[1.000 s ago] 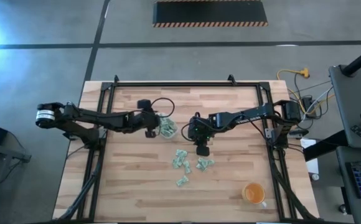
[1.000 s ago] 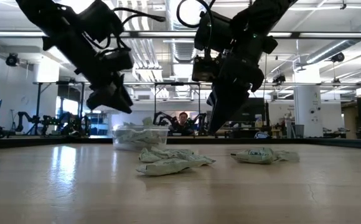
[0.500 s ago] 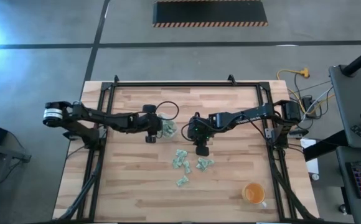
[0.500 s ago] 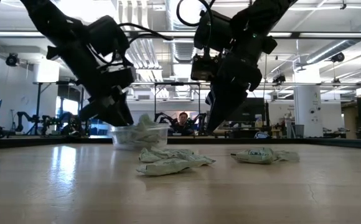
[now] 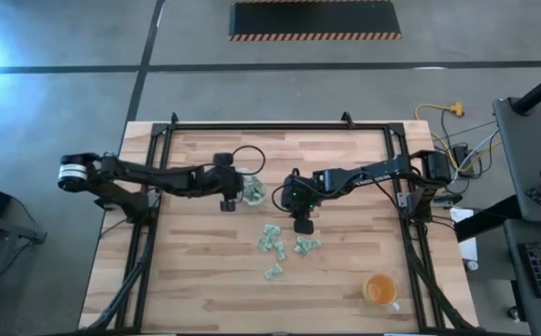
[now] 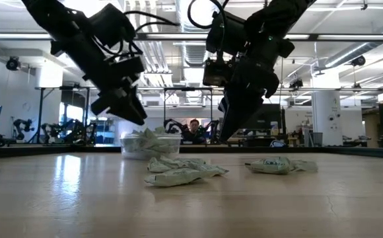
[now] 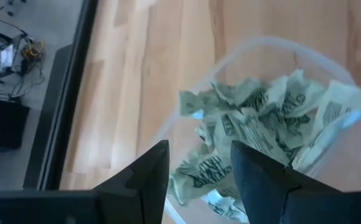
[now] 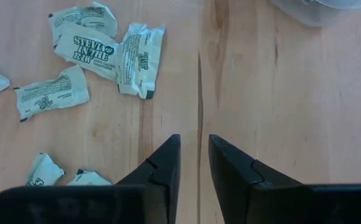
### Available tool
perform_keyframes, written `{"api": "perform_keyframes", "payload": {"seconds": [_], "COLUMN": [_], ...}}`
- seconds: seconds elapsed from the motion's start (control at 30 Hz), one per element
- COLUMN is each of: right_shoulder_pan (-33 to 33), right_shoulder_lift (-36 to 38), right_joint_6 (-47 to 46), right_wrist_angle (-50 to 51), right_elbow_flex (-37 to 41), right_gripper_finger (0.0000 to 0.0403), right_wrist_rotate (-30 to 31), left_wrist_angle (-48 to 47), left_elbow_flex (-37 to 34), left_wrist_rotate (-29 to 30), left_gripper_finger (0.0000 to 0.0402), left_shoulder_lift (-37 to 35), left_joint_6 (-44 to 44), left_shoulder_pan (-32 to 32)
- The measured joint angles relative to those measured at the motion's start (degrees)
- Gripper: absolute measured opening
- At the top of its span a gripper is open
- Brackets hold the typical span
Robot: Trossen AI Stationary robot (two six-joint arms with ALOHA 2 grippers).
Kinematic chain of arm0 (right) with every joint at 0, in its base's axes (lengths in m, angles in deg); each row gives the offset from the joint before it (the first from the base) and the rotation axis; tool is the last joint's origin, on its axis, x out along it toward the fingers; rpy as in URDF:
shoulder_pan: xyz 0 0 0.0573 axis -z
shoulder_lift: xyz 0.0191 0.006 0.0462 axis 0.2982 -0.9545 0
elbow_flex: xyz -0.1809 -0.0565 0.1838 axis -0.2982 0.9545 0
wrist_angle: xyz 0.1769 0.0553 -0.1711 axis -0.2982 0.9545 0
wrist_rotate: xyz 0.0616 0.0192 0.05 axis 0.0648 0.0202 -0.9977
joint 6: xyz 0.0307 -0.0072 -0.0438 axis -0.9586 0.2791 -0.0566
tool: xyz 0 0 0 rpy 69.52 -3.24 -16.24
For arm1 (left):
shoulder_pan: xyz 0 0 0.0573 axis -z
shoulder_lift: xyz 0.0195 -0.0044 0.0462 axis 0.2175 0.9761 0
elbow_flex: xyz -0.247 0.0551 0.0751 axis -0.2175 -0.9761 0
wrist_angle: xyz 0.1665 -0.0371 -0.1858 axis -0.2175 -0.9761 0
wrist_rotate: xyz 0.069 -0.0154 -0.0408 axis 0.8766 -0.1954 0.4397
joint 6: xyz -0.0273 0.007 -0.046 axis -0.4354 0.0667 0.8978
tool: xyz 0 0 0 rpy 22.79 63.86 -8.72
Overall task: Pick and place Stevia / Truvia into bins
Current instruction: Put the stevia packet into the transparent bin
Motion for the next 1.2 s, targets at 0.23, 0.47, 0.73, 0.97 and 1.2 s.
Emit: {"api": "perform_keyframes", "payload": {"seconds": [0.23, 0.47, 0.73, 0.97, 1.2], "right_shoulder_pan": [-1.0, -5.0, -9.7, -11.0, -10.9], "right_shoulder_lift": [0.0, 0.0, 0.0, 0.0, 0.0], "right_joint_6": [-2.7, -6.2, -8.8, -11.0, -11.1], "right_wrist_angle": [1.7, 2.2, 0.9, 0.3, 1.0], "right_elbow_flex": [1.2, 3.5, 5.4, 6.2, 5.2], "right_gripper_finger": [0.0069, 0.0079, 0.0082, 0.0070, 0.0073], "right_wrist_rotate": [-5.9, -15.1, -14.9, -3.5, -1.3], "left_wrist_angle": [-5.6, -12.5, -13.6, -13.7, -13.7], "left_elbow_flex": [-0.3, -0.6, -0.8, -1.0, -1.0], "left_wrist_rotate": [-0.2, -0.5, -0.5, -0.5, -0.5], "left_gripper_finger": [0.0155, 0.0155, 0.0155, 0.0155, 0.0155], "left_shoulder_lift": [-6.6, -14.2, -17.5, -16.1, -14.6], "left_joint_6": [4.1, 7.3, 8.8, 8.7, 8.5], "left_shoulder_pan": [1.3, 4.1, 5.9, 5.9, 5.9]}}
